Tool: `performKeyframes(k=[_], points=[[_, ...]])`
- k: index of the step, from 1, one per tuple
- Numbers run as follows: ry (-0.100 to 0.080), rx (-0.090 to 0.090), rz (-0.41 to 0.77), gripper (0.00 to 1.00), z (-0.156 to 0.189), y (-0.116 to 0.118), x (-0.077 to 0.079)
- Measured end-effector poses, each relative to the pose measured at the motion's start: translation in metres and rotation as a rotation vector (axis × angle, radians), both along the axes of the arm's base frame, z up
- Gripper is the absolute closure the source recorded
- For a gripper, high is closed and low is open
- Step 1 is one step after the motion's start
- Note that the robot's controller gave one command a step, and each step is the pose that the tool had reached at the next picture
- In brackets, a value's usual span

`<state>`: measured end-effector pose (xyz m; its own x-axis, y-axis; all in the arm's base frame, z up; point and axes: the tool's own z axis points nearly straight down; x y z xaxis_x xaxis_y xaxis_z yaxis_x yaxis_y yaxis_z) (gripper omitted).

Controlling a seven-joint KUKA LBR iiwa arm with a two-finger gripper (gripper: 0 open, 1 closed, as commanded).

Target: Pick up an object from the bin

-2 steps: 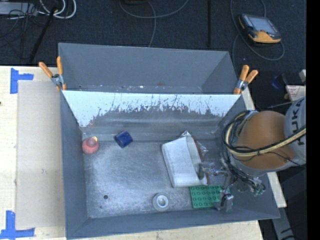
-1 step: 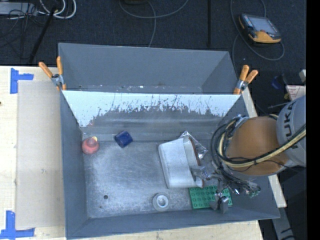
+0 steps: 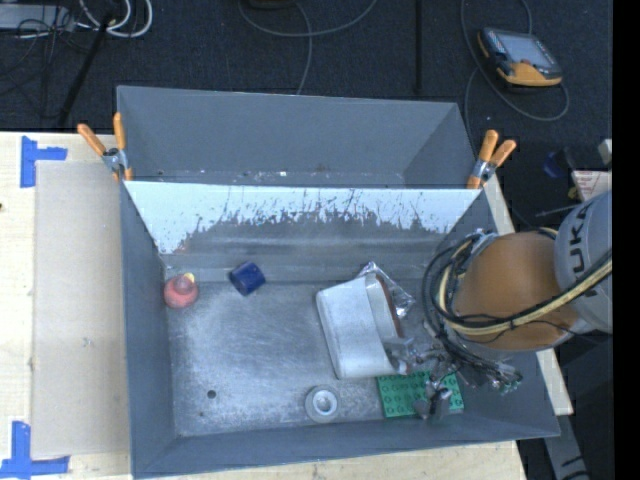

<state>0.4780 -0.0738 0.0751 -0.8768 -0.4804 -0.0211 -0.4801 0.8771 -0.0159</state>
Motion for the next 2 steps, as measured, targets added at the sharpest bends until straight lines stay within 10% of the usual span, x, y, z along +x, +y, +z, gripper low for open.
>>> performKeyframes(k=[1,2], points=[[0.024,-0.005,0.565,1.00,0.124,-0.032,0.036],[0.025,-0.008,1.032,1.00,0.162,-0.040,0.041]])
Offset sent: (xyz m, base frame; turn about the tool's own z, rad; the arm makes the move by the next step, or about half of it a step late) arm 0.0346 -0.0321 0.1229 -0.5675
